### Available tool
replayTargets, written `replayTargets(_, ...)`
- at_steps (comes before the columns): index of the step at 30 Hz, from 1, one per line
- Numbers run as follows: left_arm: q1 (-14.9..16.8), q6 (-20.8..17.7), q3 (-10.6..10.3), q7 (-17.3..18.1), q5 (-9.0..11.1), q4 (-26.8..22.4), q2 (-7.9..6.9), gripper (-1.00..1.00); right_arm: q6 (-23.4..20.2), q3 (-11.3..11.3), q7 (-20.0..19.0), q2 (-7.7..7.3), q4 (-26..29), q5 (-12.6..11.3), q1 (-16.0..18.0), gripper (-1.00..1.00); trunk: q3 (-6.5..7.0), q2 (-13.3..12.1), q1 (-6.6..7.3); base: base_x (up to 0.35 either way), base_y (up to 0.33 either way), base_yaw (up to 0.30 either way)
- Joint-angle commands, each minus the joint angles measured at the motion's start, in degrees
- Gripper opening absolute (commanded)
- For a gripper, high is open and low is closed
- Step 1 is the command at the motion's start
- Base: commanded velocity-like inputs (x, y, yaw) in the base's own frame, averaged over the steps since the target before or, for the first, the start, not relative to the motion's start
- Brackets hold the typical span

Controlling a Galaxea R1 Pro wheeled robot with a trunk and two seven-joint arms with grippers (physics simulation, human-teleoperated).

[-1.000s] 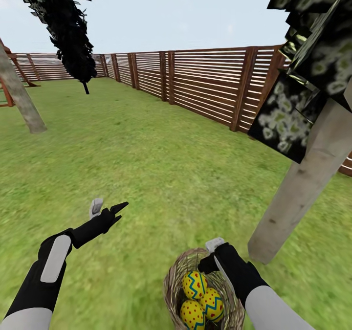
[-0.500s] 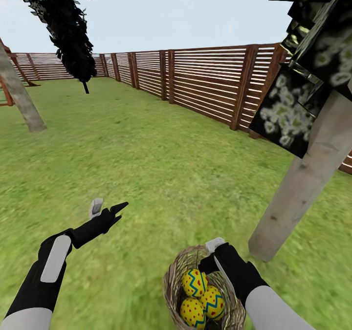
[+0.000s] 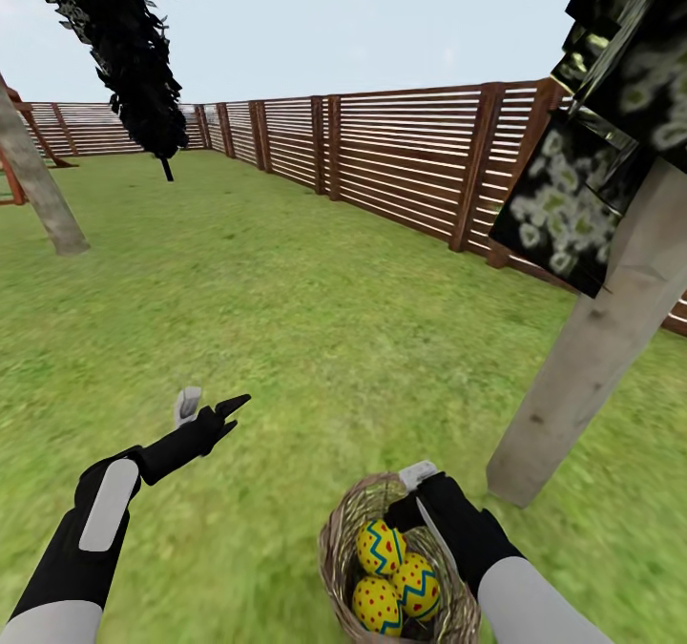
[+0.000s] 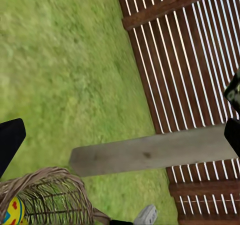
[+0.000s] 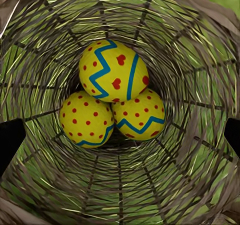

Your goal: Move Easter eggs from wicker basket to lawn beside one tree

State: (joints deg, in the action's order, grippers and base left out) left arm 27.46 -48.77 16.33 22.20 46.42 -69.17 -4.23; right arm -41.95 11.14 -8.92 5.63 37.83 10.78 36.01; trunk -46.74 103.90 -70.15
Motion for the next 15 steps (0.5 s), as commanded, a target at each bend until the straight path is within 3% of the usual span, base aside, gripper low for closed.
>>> replayTargets(1, 0.0, -0.4, 0.1, 0.2, 0.0, 0.0, 0.02, 1.00, -0.2, 0.2, -0.5, 0.08, 0.1, 0.6, 0.0, 1.00, -0.23, 0.4, -0.22, 0.000, 0.000, 0.000)
replayTargets(8, 0.0, -0.4, 0.1, 0.1, 0.0, 0.0, 0.08, 1.00, -0.7, 1.7, 0.1, 1.01, -0.9, 0.7, 1.6, 1.00, -1.49, 3.2, -1.76, 0.000, 0.000, 0.000)
replayTargets(11, 0.0, -0.4, 0.1, 0.1, 0.0, 0.0, 0.10, 1.00, -0.9, 1.8, 0.2, 1.72, -8.2, 0.6, 8.0, 1.00, -2.03, 4.5, -2.42, 0.000, 0.000, 0.000)
replayTargets(15, 0.0, -0.4, 0.1, 0.1, 0.0, 0.0, 0.10, 1.00, -0.4, 1.9, 0.3, 2.78, -15.5, 0.6, 13.1, 1.00, -2.75, 6.1, -3.29, 0.000, 0.000, 0.000)
